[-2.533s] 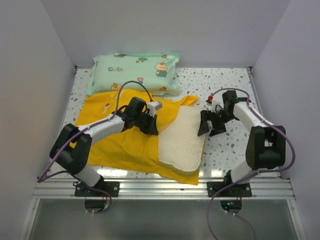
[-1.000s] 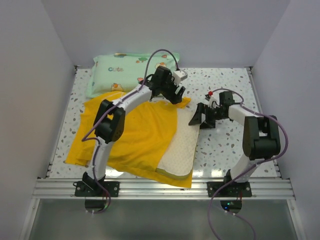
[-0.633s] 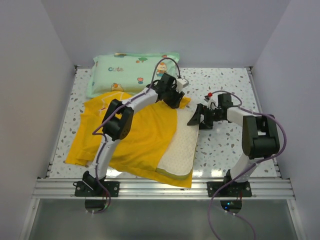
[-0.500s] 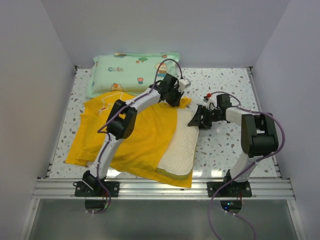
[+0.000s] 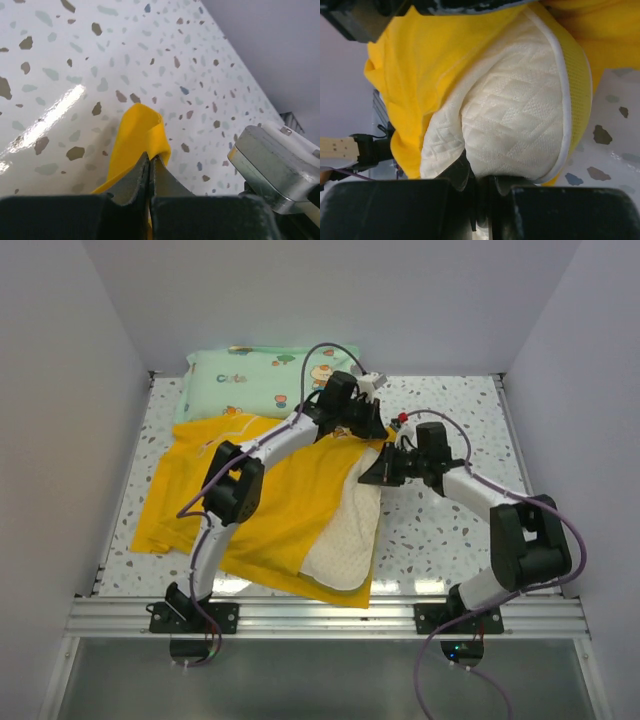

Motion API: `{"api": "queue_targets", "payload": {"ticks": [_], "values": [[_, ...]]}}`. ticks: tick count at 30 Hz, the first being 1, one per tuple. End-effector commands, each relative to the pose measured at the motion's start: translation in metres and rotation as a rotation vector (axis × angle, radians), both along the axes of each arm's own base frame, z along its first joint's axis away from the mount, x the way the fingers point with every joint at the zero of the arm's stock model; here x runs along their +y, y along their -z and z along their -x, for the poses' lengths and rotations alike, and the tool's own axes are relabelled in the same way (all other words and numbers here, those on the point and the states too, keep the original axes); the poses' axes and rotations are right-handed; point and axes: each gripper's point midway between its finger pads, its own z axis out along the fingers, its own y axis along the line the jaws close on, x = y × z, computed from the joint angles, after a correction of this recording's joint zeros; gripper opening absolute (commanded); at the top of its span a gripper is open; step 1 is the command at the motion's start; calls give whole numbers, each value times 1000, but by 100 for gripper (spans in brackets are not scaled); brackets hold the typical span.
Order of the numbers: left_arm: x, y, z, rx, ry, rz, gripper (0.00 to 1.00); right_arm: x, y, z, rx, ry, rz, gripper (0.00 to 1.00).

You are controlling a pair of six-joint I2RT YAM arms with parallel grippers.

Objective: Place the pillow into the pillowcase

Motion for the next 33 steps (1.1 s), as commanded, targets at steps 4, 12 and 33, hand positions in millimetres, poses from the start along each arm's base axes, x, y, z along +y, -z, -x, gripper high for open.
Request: {"api": "queue_targets", "payload": {"ticks": [4,12,33], "values": [[-58,-160,68,-2,124,482,0,14,-87,0,-240,24,-113,0],[-82,-154,76,90,74,562,0,4,-51,8,-303,37,9,0],[4,-77,-26,-101,-217,230,67,-47,-1,-35,-264,150,239,20]]}}
